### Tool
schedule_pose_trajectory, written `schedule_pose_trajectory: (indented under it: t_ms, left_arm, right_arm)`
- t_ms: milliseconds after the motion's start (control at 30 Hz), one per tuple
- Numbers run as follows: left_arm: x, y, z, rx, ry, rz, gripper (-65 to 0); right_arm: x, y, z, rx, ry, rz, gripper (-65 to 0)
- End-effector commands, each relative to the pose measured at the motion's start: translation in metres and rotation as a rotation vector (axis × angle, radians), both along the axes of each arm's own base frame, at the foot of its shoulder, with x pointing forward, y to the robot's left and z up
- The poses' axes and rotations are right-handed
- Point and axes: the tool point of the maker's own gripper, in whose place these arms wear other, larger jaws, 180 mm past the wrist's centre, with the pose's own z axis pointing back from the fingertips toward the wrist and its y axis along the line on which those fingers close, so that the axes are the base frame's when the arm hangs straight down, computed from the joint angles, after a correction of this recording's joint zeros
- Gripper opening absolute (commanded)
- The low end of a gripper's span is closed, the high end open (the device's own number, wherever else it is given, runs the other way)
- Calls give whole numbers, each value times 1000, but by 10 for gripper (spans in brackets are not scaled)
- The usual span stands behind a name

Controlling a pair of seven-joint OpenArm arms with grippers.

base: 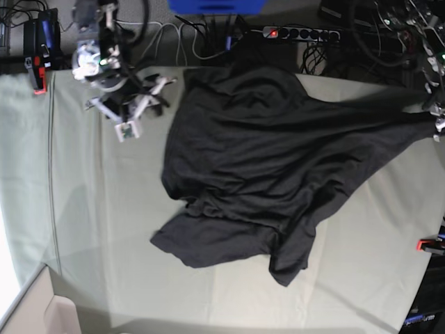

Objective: Layout the t-shirt on the table in an organized manner, then fold the t-shirt properly
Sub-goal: 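Lower the right gripper onto the shirt's corner and grasp it, then lift the shirt with both grippers and swing it over the table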

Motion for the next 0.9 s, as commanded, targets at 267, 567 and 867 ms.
schedule_pose_trajectory:
  t_ms: [267,567,867]
  left_arm:
    - [-8,17,8,64,31,-7,-650]
    - [-15,20,7,70,48,-3,-650]
    - [-17,20,6,70,55,-3,-650]
  right_arm:
    - [-5,56,8,88,-25,101,-228]
    - [1,84,14,144,-35,111,-227]
    - [-3,83,-9,140,30,111,-401]
